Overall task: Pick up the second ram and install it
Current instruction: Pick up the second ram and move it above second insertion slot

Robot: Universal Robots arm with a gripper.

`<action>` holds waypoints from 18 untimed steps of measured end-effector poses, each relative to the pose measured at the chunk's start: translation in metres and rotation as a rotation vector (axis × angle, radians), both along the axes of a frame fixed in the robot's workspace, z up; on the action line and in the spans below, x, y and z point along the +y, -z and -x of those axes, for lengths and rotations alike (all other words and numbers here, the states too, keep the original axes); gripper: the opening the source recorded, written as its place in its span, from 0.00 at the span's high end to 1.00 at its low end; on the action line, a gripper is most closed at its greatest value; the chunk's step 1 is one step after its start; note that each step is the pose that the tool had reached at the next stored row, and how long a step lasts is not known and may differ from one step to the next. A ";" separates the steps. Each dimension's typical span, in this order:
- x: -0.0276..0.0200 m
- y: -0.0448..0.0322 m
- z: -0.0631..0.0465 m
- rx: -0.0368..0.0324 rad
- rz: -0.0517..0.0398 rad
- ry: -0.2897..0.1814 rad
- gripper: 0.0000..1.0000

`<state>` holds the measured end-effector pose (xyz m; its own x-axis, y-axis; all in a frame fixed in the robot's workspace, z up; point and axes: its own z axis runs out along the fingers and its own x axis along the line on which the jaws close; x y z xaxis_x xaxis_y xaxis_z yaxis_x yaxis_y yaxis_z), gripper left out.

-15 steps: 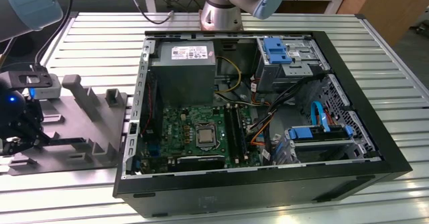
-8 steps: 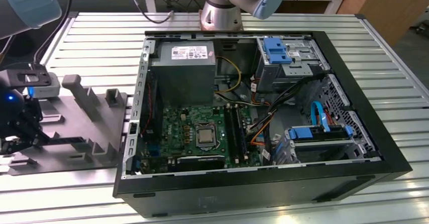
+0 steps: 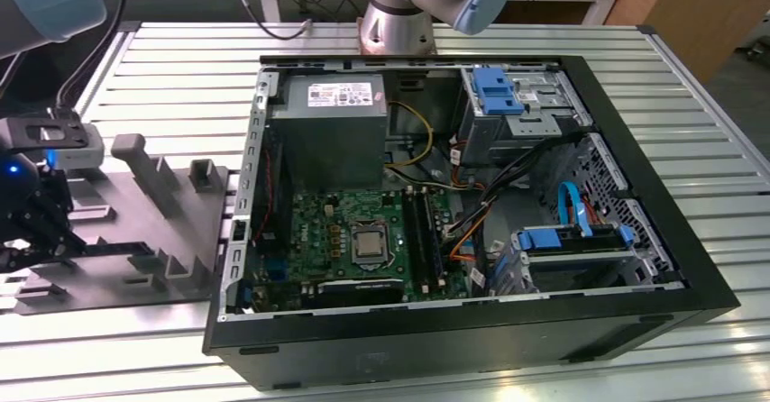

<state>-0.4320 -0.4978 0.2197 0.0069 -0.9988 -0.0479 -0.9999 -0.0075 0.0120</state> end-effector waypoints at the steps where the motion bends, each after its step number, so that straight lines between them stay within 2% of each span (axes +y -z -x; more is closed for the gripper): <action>1: 0.0003 -0.0009 0.000 0.0001 0.0000 0.000 0.86; 12: 0.0047 -0.0152 0.000 0.0000 0.0000 0.000 0.86; 18: 0.0050 -0.0158 0.000 0.0001 0.0001 0.000 0.86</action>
<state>-0.4317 -0.4928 0.2355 0.0069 -0.9988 -0.0478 -0.9999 -0.0075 0.0121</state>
